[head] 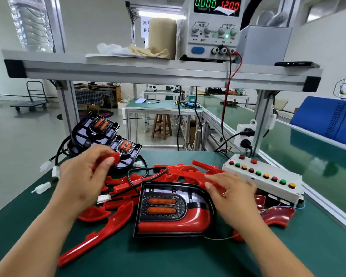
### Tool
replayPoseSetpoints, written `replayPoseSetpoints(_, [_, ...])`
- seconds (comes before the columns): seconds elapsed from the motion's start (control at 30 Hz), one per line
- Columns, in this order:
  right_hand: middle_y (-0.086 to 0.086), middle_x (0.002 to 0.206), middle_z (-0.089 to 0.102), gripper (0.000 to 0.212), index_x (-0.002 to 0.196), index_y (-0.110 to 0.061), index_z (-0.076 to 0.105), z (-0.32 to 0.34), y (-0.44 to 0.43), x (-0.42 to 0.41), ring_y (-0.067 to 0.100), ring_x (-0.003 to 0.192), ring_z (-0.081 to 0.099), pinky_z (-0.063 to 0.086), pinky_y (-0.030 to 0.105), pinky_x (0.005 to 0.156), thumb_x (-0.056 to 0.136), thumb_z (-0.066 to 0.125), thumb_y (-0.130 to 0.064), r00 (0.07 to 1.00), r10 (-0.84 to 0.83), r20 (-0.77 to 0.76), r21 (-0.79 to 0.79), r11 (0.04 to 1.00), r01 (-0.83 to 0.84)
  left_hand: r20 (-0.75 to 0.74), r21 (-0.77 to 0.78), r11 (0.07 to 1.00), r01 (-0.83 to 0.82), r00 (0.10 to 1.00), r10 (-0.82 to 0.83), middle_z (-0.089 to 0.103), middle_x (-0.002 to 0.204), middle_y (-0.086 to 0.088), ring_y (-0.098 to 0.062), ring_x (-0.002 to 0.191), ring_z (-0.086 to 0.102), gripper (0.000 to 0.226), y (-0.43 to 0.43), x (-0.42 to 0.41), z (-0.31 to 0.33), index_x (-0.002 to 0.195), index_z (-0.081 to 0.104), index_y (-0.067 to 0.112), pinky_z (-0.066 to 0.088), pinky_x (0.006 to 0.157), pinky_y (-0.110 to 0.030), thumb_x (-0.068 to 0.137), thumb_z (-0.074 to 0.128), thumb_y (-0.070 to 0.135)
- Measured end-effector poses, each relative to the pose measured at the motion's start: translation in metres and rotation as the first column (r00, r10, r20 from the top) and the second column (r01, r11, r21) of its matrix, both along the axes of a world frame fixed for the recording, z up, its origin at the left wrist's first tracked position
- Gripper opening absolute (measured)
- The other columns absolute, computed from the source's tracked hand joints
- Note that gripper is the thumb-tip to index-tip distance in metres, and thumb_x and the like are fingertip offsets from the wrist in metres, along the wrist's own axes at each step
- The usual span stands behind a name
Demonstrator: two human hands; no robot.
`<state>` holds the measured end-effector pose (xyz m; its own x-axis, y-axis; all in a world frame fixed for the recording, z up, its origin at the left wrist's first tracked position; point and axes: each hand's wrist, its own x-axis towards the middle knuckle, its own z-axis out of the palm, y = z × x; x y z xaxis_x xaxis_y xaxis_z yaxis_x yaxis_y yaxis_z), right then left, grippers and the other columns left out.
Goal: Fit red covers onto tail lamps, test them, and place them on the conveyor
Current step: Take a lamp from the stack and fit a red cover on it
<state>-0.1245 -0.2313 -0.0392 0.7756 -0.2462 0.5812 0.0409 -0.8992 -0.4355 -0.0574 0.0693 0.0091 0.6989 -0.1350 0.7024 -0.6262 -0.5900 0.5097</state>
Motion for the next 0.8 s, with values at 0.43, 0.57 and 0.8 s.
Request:
replayPoseSetpoints(0.43, [0.007, 0.074, 0.067, 0.034, 0.11, -0.009, 0.066, 0.016, 0.032, -0.011, 0.012, 0.058, 0.061, 0.053, 0.019, 0.06, 0.076, 0.063, -0.009, 0.767, 0.455, 0.453, 0.848, 0.046, -0.528, -0.438, 0.194, 0.794, 0.576, 0.775, -0.455, 0.056, 0.078, 0.013, 0.001, 0.068, 0.05, 0.015, -0.126, -0.01, 0.036, 0.112, 0.046, 0.027, 0.038, 0.062, -0.01, 0.099, 0.052, 0.032])
replayPoseSetpoints(0.57, [0.007, 0.073, 0.066, 0.031, 0.108, -0.006, 0.064, 0.021, 0.023, -0.008, 0.01, 0.056, 0.061, 0.053, 0.016, 0.056, 0.078, 0.062, -0.011, 0.817, 0.282, 0.502, 0.862, -0.236, -0.448, -0.386, 0.186, 0.896, 0.403, 0.869, -0.311, 0.064, 0.098, 0.016, 0.001, 0.089, 0.059, 0.015, -0.087, -0.003, 0.02, 0.11, 0.06, 0.034, 0.041, 0.075, -0.01, 0.1, 0.049, 0.035])
replayPoseSetpoints(0.8, [-0.009, 0.075, 0.07, 0.01, 0.092, -0.023, 0.071, 0.004, 0.027, -0.004, -0.001, 0.055, 0.059, 0.044, 0.013, 0.054, 0.094, 0.061, -0.027, 0.962, 0.262, 0.08, 0.875, 0.444, -0.194, -0.444, -0.356, 0.923, 0.147, 0.843, -0.305, 0.075, 0.079, -0.001, -0.012, 0.072, 0.066, 0.011, -0.059, -0.009, -0.036, 0.092, 0.071, 0.023, 0.054, 0.064, -0.017, 0.09, 0.067, 0.013])
